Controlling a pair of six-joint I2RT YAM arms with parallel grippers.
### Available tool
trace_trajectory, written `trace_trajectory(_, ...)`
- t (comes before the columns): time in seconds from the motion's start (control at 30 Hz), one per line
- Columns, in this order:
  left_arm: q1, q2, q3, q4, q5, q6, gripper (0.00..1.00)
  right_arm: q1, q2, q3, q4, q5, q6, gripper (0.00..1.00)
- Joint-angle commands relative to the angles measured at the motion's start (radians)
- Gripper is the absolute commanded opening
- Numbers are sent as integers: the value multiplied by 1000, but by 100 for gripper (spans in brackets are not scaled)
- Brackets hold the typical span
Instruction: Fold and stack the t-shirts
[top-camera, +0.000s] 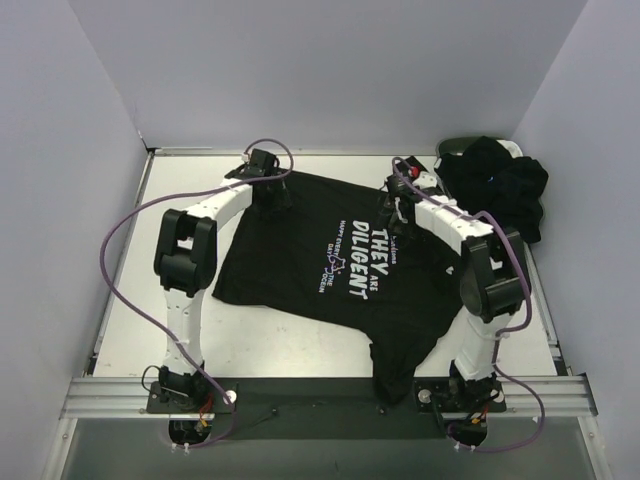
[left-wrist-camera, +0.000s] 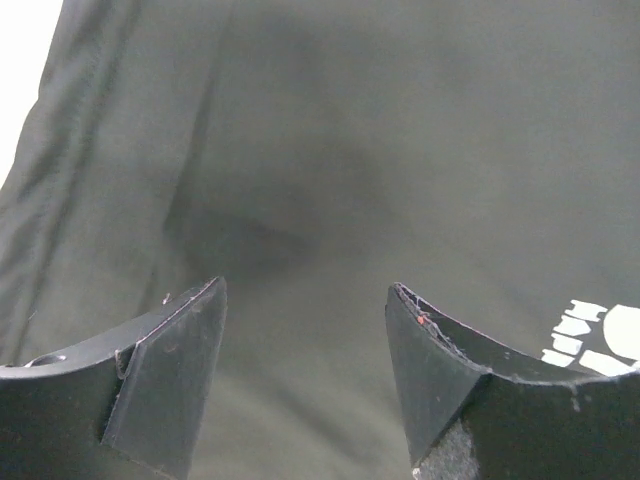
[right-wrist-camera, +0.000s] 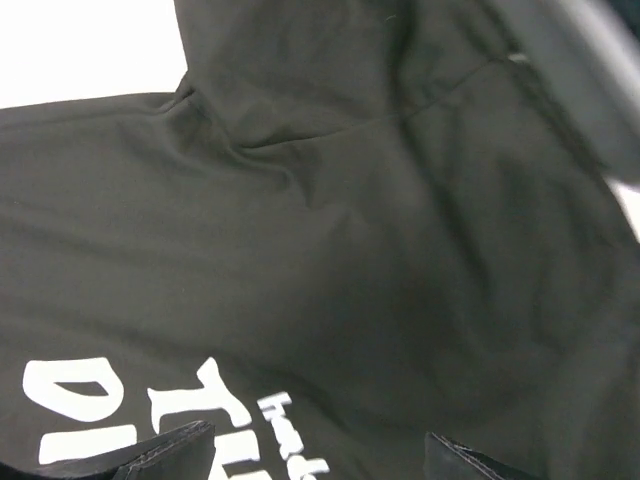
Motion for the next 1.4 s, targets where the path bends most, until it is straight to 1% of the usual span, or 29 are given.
trace_trajectory(0.0, 10, 98, 95, -54, 48, 46, 75, -26, 105, 110, -50, -75, -53, 84)
trace_trajectory(0.07, 17, 135, 141, -77, 58, 54, 75, -33, 161, 163, -63, -97, -63, 84)
trace_trajectory(0.2, 37, 194, 183, -105, 58, 69, 75, -43, 225, 231, -82, -120, -76, 84)
trace_trajectory(0.3, 62, 234, 221, -143, 58, 65, 75, -46, 304, 344, -141, -160, -89, 84)
trace_trajectory(0.33, 71, 242, 223, -156, 59, 63, 75, -46, 327, 410, -177, -170, -93, 84)
trace_trajectory(0.37, 79, 245, 221, -160, 59, 60, 75, -46, 372, 450, -195, -202, -96, 85)
trace_trajectory(0.47, 108, 251, 200, -151, 64, 56, 75, -44, 449, 567, -254, -233, -107, 86)
trace_trajectory(0.53, 129, 251, 189, -151, 67, 51, 75, -43, 479, 614, -275, -250, -112, 86)
trace_trajectory(0.63, 157, 247, 172, -150, 68, 48, 75, -43, 537, 719, -309, -285, -121, 87)
trace_trajectory(0.67, 164, 242, 166, -150, 68, 46, 75, -41, 572, 786, -321, -287, -121, 88)
trace_trajectory(0.73, 189, 238, 145, -140, 68, 40, 75, -41, 607, 844, -352, -331, -125, 88)
trace_trajectory(0.9, 223, 230, 131, -131, 93, 34, 75, -44, 706, 1016, -366, -390, -135, 89)
trace_trajectory(1.03, 244, 213, 88, -116, 102, 7, 75, -47, 784, 1118, -361, -463, -133, 90)
trace_trajectory(1.13, 264, 185, 39, -96, 114, -19, 75, -47, 782, 1121, -323, -489, -148, 91)
trace_trajectory(1.2, 272, 146, -7, -58, 134, -32, 75, -47, 761, 1109, -283, -473, -187, 93)
trace_trajectory(1.23, 273, 127, -24, -42, 154, -36, 75, -49, 712, 1060, -263, -444, -204, 93)
trace_trajectory(1.27, 272, 82, -36, -32, 160, -41, 75, -46, 672, 1020, -235, -380, -222, 94)
trace_trajectory(1.3, 272, 54, -61, -4, 180, -46, 75, -43, 626, 963, -161, -343, -263, 95)
trace_trajectory(1.33, 272, 25, -70, 8, 180, -49, 77, -43, 523, 911, -119, -315, -280, 96)
trace_trajectory(1.37, 272, -38, -78, 22, 180, -52, 79, -43, 464, 794, -72, -269, -294, 98)
